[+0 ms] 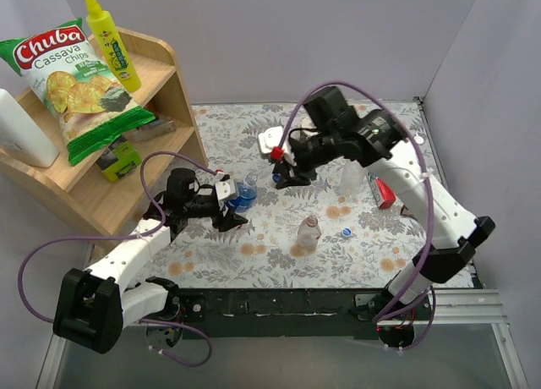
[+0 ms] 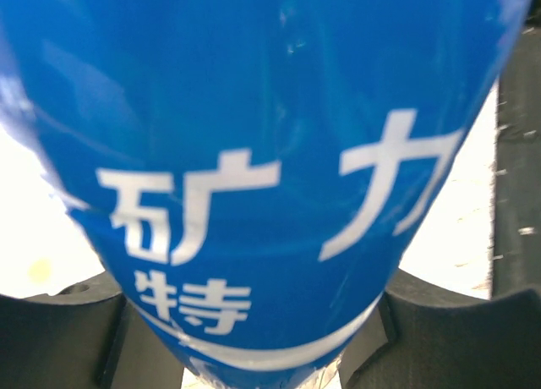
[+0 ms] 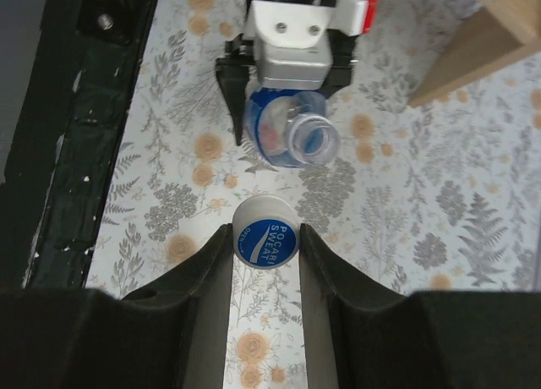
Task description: Screw on the bottle caps
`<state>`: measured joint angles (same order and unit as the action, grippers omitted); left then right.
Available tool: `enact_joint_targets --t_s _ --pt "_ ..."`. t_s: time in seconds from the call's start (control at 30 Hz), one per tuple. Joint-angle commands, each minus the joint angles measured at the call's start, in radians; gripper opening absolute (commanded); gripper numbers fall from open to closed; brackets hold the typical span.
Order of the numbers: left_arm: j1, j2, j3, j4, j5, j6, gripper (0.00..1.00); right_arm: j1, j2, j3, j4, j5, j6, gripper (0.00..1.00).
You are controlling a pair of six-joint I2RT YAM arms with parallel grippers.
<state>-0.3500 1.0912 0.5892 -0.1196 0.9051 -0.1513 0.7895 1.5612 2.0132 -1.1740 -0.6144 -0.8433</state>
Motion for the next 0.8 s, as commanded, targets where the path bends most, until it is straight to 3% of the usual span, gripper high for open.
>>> enact_joint_targets --t_s 0.0,0.13,0.37,0.77 --pt "0.026 -0.001 -0.018 0.052 0.04 0.145 0.0 0.082 0.034 -0.042 -0.041 0.065 -0.112 0.2" --pt "0.013 0.03 -0.026 0.041 0.018 0.225 0.0 0.093 0.052 -0.05 0.039 0.093 -0.139 0.2" --pt "-0.059 0.038 -0.02 -0.012 0.014 0.298 0.0 0.094 0.108 0.032 0.034 0.1 -0.134 0.2" --pt "-0.118 -0.031 -0.06 0.083 -0.005 0.197 0.0 0.145 0.08 -0.048 -0.029 0.102 -0.201 0.22"
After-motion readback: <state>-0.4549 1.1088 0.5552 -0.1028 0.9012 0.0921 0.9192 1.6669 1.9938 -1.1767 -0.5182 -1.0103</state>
